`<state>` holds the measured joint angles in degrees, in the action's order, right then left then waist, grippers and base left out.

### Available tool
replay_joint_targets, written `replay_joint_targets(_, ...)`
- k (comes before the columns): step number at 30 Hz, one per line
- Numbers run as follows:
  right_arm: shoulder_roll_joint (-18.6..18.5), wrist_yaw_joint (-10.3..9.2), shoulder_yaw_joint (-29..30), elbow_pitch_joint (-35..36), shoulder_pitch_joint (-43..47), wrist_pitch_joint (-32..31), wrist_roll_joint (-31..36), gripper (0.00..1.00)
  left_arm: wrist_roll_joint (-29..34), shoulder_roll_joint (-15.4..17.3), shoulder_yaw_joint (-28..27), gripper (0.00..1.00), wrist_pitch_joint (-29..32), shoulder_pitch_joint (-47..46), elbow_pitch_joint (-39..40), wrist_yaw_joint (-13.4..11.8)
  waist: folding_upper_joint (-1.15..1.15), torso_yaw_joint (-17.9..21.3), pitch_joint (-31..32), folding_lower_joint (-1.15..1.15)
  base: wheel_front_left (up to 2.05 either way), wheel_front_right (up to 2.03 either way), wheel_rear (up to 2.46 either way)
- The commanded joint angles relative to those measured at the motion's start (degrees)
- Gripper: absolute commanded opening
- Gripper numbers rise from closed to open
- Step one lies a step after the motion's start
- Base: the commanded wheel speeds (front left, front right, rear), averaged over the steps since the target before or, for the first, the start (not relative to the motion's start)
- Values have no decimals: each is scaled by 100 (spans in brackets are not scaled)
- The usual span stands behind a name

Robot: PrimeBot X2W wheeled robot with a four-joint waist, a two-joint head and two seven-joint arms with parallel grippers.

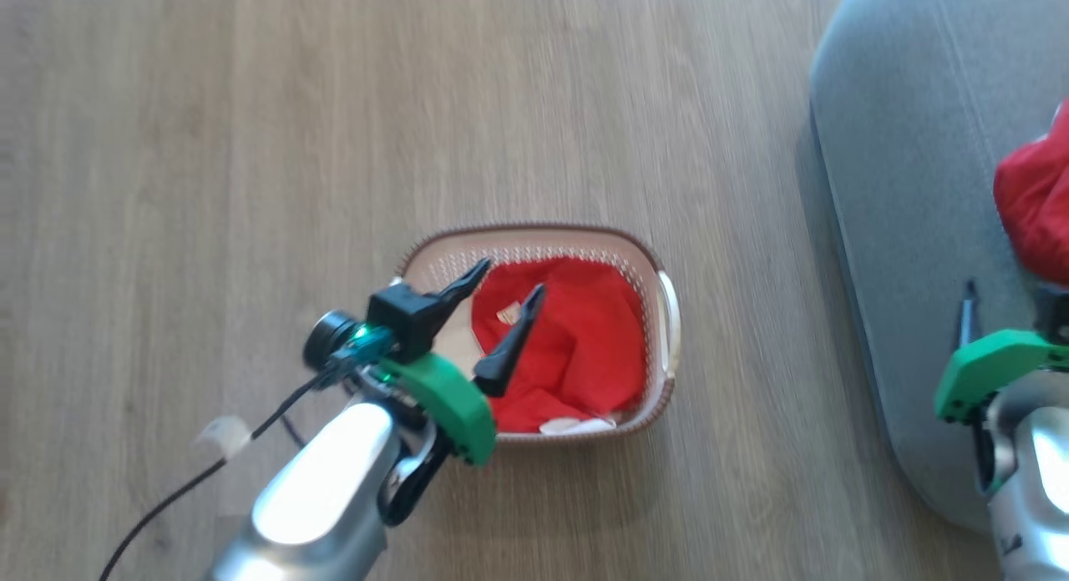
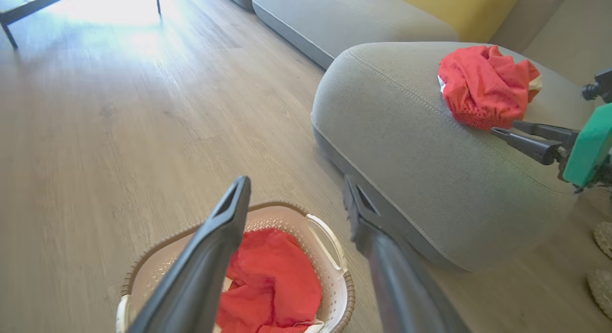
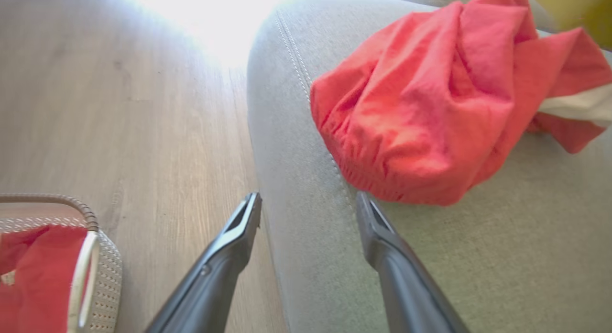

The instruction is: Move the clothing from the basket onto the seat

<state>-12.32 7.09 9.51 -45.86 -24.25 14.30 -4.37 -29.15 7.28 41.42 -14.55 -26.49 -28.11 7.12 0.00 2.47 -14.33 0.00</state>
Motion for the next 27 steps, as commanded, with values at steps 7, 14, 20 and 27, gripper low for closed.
replay_joint_targets(7,37,40,-814,1087,387,70,-622,100,321,83,-1028,100,-44,362,98,-4,0,-287,460,0,0,0,0)
replay_joint_targets(14,93,40,-1357,1973,662,70,-922,100,652,66,-1969,100,-45,863,177,-130,0,-430,718,0,0,0,0)
replay_joint_targets(20,179,40,-1488,2547,849,70,-988,100,968,8,-2718,100,-45,1217,371,-222,0,-517,869,0,0,0,0)
replay_joint_targets(27,339,40,-1545,3056,1169,70,-1094,100,1346,-100,-3323,100,-45,1621,656,-166,0,-536,1079,0,0,0,0)
